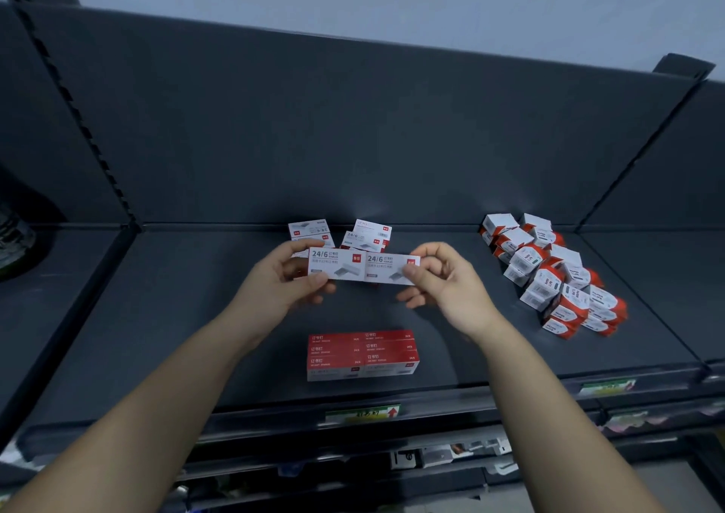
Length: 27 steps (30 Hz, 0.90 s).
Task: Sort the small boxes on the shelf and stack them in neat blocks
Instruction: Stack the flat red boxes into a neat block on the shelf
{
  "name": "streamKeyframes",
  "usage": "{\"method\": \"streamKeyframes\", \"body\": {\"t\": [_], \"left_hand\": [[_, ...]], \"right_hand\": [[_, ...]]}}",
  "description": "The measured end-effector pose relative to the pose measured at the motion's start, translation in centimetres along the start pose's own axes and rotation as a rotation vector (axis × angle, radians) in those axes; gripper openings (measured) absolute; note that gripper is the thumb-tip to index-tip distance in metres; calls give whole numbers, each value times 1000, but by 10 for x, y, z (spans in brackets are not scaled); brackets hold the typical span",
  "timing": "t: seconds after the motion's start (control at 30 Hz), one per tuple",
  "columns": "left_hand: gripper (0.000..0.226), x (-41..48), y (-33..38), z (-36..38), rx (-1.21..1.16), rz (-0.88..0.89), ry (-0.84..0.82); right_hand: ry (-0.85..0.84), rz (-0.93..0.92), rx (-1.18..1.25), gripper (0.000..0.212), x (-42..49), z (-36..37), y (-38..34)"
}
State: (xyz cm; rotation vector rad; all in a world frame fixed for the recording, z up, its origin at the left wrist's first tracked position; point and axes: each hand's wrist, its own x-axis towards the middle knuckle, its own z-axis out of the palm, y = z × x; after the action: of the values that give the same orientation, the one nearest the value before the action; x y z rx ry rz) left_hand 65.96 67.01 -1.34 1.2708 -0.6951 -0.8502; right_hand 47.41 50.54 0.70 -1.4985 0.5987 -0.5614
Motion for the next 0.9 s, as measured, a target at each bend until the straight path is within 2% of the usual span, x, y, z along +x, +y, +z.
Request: {"method": "streamKeyframes", "body": {"t": [0.13,0.37,0.47,0.67,0.9], "left_hand": [[44,1,7,8,-65,-22,-3],[18,1,18,18,-195,-59,-34],[8,2,16,20,-65,-21,13],[30,-2,16,15,138,75,96],[35,-7,19,18,9,1,99]], "right_hand": [[0,10,114,13,-7,0,-5],[-25,-11,439,21,-11,9,-8],[0,-45,335,18,-11,12,-5],[33,-144,125,35,-13,10,-7],[39,-149,157,34,-15,12,-5]]}}
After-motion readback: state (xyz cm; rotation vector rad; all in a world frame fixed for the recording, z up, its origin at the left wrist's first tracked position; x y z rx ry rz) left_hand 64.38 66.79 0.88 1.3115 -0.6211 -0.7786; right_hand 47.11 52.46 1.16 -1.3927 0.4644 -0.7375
